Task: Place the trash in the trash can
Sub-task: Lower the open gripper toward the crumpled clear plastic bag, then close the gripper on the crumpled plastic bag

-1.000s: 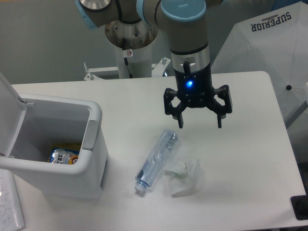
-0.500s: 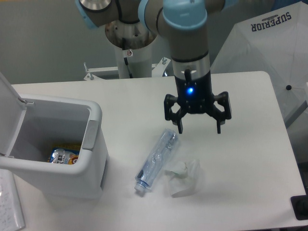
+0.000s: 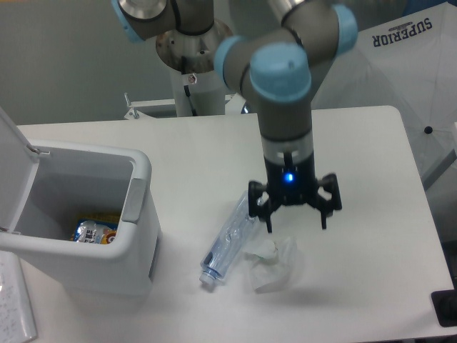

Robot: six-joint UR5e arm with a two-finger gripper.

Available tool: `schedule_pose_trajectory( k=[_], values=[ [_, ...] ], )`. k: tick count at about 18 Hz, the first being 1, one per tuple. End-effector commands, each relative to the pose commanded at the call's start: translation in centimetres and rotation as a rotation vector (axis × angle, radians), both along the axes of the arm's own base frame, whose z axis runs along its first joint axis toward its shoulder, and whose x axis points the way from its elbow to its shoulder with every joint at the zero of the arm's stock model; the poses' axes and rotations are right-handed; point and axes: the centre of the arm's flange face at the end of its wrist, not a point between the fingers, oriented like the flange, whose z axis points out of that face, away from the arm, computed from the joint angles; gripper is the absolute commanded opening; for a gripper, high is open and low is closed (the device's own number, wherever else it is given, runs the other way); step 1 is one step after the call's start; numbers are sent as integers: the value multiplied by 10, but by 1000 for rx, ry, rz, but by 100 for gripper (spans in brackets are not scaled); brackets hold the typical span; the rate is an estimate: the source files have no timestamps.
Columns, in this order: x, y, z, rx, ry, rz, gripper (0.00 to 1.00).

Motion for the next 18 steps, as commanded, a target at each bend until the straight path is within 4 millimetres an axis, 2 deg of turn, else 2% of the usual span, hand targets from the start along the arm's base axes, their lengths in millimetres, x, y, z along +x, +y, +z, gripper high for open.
schedule_pose_trajectory(
  k=[1,4,6,10,13,18],
  values=[
    [-8,-5,-7,-6,-7,6,100],
    [-27,-8,-54,-68,-41,-46,100],
    [-31,-7,-62,-78,-49,-56,100],
    [-35,-6,-101,-110,-95,-56,100],
    [-33,-5,-103,-105,-107,-48,100],
    [-23,2,-119,-112,-134,-40,100]
  ],
)
